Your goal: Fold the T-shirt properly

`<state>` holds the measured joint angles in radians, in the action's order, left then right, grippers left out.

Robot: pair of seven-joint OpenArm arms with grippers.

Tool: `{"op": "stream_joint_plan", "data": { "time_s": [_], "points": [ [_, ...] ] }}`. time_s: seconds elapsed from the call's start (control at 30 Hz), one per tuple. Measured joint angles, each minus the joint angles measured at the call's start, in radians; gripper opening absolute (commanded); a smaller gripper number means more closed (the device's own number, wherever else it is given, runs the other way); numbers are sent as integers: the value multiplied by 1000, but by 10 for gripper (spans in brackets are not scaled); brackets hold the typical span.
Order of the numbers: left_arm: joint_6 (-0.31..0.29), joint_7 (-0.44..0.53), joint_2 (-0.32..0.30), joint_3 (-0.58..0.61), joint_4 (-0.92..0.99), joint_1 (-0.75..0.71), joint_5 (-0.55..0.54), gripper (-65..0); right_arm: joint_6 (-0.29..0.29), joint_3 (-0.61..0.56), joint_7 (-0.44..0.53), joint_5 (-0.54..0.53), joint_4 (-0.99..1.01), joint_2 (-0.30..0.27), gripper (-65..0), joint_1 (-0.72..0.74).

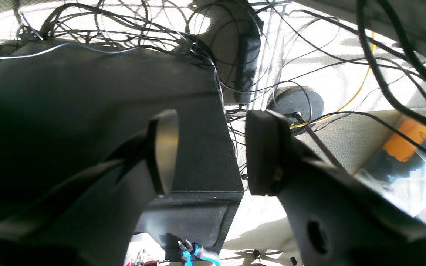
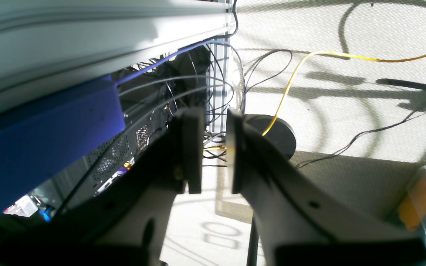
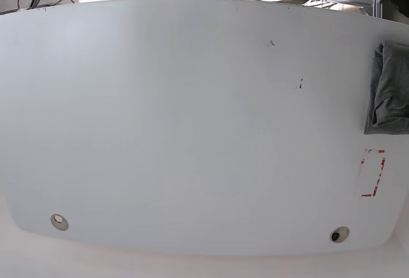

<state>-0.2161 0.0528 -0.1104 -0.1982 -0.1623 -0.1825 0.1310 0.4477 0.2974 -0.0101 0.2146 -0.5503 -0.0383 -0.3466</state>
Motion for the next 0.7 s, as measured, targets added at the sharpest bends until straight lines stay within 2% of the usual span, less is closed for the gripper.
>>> {"op": "stream_joint_plan", "data": {
  "time_s": [0.17,0.7],
  "points": [
    [26,-3,4,0,3,-4,0,-378,-3,1,-2,7,62,-3,-542,43],
    [26,-6,7,0,4,8,0,-378,-2,1,-1,10,74,-3,-542,54]
  ]
}}
